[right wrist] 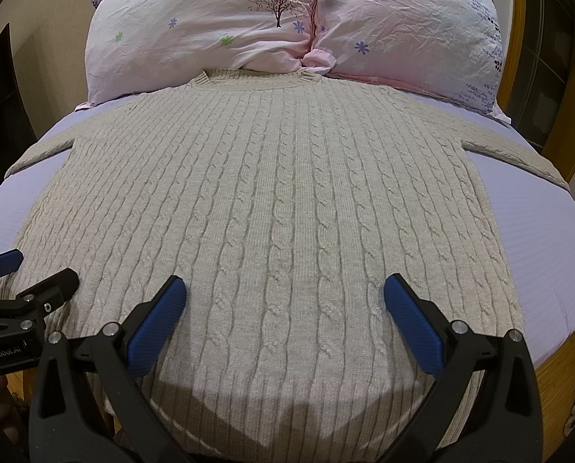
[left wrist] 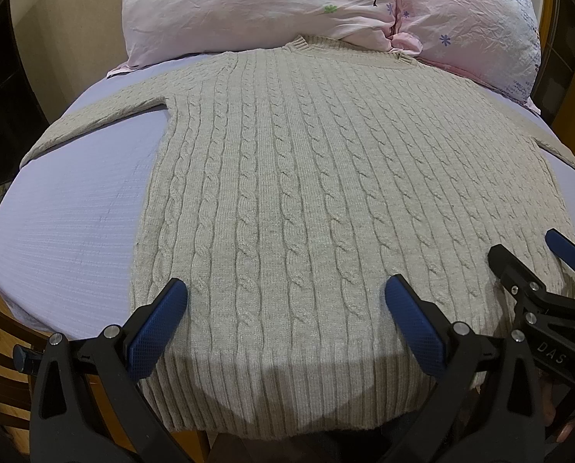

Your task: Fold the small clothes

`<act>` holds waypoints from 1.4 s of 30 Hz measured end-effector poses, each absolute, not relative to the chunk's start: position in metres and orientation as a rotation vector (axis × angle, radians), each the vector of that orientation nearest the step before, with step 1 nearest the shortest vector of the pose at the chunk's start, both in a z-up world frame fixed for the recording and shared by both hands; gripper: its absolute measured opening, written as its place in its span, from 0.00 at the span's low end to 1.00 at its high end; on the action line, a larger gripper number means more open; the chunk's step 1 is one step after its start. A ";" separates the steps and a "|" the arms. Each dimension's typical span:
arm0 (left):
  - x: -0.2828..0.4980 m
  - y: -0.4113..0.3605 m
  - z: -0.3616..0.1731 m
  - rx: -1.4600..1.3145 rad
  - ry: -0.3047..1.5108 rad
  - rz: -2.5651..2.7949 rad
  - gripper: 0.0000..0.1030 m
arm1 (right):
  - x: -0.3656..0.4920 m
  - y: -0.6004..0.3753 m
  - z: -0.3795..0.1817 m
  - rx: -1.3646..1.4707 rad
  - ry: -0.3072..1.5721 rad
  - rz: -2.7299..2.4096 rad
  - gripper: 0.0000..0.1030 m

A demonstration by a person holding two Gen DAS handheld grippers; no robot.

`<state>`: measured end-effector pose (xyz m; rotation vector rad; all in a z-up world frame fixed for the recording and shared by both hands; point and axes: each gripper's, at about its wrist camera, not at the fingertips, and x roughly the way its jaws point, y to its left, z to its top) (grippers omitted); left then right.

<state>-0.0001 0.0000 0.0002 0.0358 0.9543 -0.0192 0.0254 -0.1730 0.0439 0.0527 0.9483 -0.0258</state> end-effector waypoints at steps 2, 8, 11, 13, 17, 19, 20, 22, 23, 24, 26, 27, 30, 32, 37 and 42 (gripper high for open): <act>0.000 0.000 0.000 0.036 0.954 -0.019 0.99 | 0.025 -0.172 0.043 0.052 0.949 -0.025 0.98; -0.002 0.002 0.000 0.044 0.917 -0.028 0.99 | 0.028 -0.185 0.049 0.044 0.927 0.120 0.98; -0.009 0.004 0.001 0.047 0.913 -0.050 0.99 | 0.036 -0.252 0.076 0.233 0.839 0.106 0.98; -0.008 0.012 0.006 0.002 0.894 -0.103 0.99 | 0.043 -0.301 0.089 0.326 0.787 0.012 0.98; -0.001 0.036 0.029 -0.226 0.722 -0.306 0.99 | 0.071 -0.440 0.087 0.657 0.781 -0.180 0.86; 0.000 0.047 0.039 -0.259 0.635 -0.321 0.99 | 0.086 -0.492 0.075 0.768 0.803 -0.260 0.60; 0.001 0.050 0.044 -0.259 0.594 -0.320 0.99 | 0.093 -0.521 0.068 0.809 0.803 -0.322 0.58; 0.003 0.057 0.053 -0.238 0.498 -0.331 0.99 | 0.105 -0.573 0.059 0.839 0.780 -0.466 0.52; 0.004 0.058 0.057 -0.225 0.467 -0.331 0.99 | 0.107 -0.587 0.055 0.849 0.777 -0.524 0.50; 0.005 0.060 0.060 -0.209 0.448 -0.324 0.99 | 0.109 -0.609 0.048 0.884 0.776 -0.597 0.48; 0.015 0.066 0.065 -0.187 0.455 -0.298 0.99 | 0.110 -0.637 0.034 0.979 0.783 -0.656 0.46; 0.018 0.068 0.065 -0.187 0.460 -0.292 0.99 | 0.110 -0.648 0.025 1.022 0.787 -0.669 0.43; 0.034 0.085 0.065 -0.218 0.471 -0.270 0.99 | 0.115 -0.664 0.014 1.038 0.753 -0.693 0.36; 0.037 0.098 0.064 -0.243 0.473 -0.242 0.99 | 0.123 -0.671 0.010 1.021 0.740 -0.693 0.33; 0.046 0.130 0.058 -0.301 0.499 -0.189 0.99 | 0.122 -0.678 0.009 1.042 0.724 -0.703 0.07; 0.043 0.167 0.058 -0.330 0.477 -0.117 0.99 | 0.161 -0.580 0.095 0.590 0.631 -0.534 0.06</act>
